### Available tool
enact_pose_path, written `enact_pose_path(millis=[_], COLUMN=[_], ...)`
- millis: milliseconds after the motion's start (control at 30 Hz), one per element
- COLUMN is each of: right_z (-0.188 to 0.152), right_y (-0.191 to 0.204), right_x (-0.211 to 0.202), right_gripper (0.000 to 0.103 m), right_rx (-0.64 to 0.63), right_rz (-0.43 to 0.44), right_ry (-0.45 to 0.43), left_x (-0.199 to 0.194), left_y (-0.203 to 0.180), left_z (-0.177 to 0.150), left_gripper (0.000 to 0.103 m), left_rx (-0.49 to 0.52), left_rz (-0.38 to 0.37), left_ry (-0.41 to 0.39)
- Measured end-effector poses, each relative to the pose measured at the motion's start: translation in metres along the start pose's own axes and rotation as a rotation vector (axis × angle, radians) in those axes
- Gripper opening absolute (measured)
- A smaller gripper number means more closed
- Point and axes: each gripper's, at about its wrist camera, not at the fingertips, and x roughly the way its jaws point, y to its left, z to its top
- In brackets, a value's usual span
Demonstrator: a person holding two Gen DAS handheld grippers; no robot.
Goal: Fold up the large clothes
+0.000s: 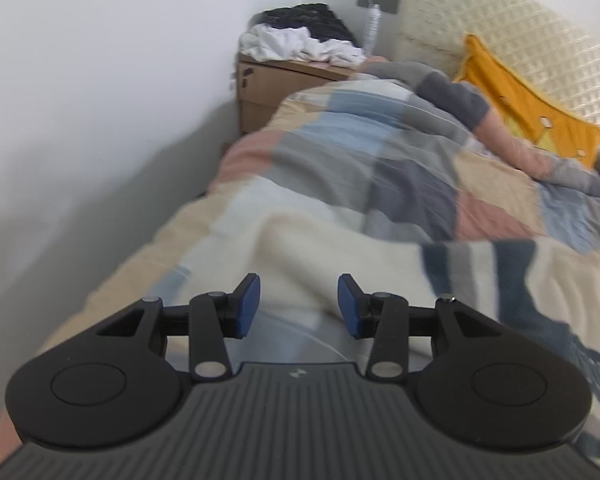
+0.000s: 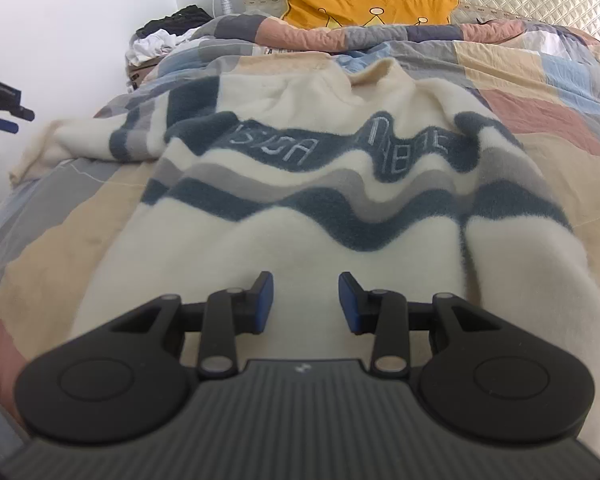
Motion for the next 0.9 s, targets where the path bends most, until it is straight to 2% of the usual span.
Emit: enact_pose_path(millis=[167,367,433,500,600,700,800,900], right_z=[0.001,0.0,0.0,0.0,0.001,0.002,0.004,0.006], right_y=[-0.001,0.003,0.003,0.004,0.005,0.004,-0.003,-0.002], right_x=[0.0,0.004,0.006,0.007,0.01,0.015,0.021,0.025], right_gripper=[0.039,0.039,0.039,0.039,0.039,0.039,0.038,0.038], right_rx=[0.005,-0.018,-0.021,-0.019,-0.016,-0.018,0.045,0.056], right_rz=[-0.014,-0.022,-0.026,-0.031,-0.037,-0.04,-0.038,-0.044], right_ry=[-0.005,0.01,0.015,0.019,0.025,0.033,0.045,0.046], left_x=[0.022,0.06,0.073,0.087,0.103,0.122,0.141,0.166], left_y=[-0.005,-0.001,0.006,0.017,0.045,0.077,0.1,0.112], left_z=[-0.024,-0.027,-0.024,-0.017,-0.006,0.007,0.016,0.019], left_gripper=[0.048,0.047,0.047,0.047,0.047,0.047,0.047,0.047], left_rx=[-0.024,-0.039,-0.056,-0.06,-0.135,-0.201,-0.245,-0.228], left_rz=[-0.033,-0.014,0.032,0.114,0.197,0.248,0.278,0.288], left_ry=[0.075,0.072,0.052,0.031,0.0,0.001,0.001,0.034])
